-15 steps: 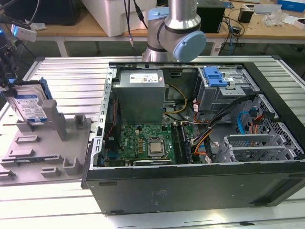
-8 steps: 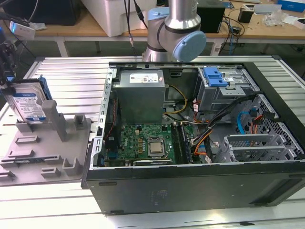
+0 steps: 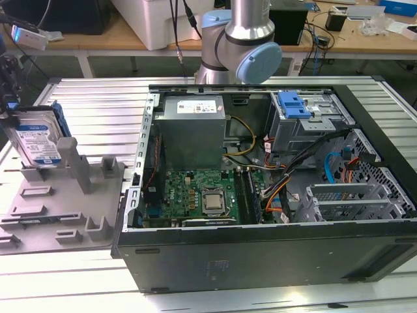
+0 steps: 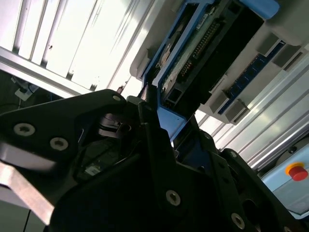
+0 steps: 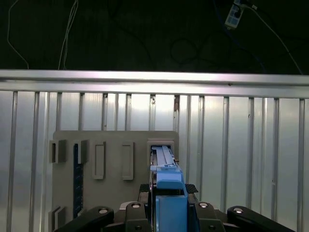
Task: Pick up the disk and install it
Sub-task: 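Pick up the disk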
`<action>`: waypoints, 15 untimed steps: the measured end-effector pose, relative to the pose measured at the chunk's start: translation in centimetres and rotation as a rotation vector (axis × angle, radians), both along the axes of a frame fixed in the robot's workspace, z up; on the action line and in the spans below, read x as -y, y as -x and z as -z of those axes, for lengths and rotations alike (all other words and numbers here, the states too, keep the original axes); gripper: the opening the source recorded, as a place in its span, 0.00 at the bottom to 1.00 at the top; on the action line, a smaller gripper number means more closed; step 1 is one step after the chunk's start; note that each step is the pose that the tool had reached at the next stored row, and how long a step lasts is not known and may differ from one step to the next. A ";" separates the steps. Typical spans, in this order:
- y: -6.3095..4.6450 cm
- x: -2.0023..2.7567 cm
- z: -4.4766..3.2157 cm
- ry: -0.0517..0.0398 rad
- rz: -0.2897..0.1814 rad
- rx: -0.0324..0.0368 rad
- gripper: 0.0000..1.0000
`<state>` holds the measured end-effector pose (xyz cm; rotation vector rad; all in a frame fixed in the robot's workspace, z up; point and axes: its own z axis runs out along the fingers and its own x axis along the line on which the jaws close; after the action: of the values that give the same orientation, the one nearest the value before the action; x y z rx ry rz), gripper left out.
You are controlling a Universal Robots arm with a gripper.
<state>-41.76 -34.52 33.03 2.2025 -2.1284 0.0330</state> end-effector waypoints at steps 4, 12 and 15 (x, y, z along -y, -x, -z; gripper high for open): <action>0.0 -0.03 -0.44 0.0044 0.000 0.0000 0.37; 0.0 -0.09 -1.06 0.0118 0.000 0.0003 0.37; 0.0 -0.13 -1.27 0.0143 0.000 0.0005 0.37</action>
<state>-41.76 -34.39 34.30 2.1952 -2.1213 0.0486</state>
